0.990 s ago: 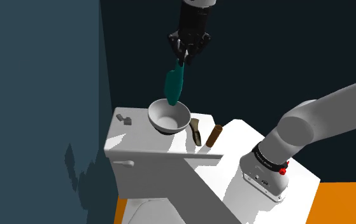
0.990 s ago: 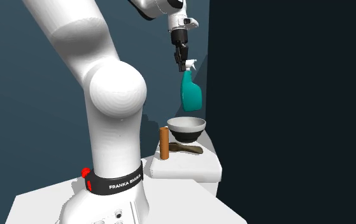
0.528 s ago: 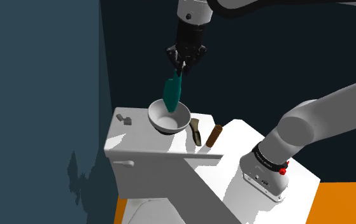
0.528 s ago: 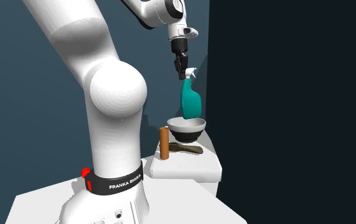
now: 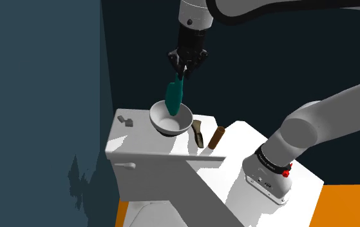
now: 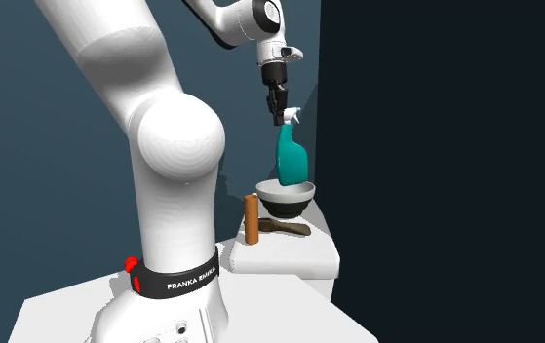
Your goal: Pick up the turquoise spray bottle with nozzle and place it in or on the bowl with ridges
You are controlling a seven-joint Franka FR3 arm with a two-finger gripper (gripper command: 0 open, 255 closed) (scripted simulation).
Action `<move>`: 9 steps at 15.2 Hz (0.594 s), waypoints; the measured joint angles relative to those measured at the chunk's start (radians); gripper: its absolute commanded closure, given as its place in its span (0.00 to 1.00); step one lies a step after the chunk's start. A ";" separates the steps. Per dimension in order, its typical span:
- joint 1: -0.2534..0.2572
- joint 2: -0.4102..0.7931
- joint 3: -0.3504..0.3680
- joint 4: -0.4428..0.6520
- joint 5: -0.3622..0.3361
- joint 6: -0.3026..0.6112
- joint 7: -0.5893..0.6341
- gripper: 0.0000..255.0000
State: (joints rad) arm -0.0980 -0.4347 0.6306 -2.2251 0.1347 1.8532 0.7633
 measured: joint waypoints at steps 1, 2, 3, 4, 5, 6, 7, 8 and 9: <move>0.000 0.000 0.000 0.000 0.000 0.000 0.000 0.00; 0.000 0.000 0.000 0.000 0.000 0.000 0.000 0.00; 0.000 0.000 0.000 0.000 0.000 0.000 0.000 0.00; 0.000 0.000 0.000 0.000 0.000 0.000 0.000 0.00; 0.000 0.000 0.000 0.000 0.000 0.000 0.000 0.00; 0.000 0.000 0.000 0.000 0.000 0.000 0.000 0.00; 0.000 0.000 0.000 0.000 0.000 0.000 0.000 0.00; 0.001 -0.005 -0.003 0.013 0.001 -0.017 0.000 0.00; -0.002 -0.001 -0.005 0.035 -0.003 -0.035 -0.002 0.00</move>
State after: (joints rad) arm -0.0996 -0.4361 0.6254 -2.1903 0.1321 1.8181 0.7618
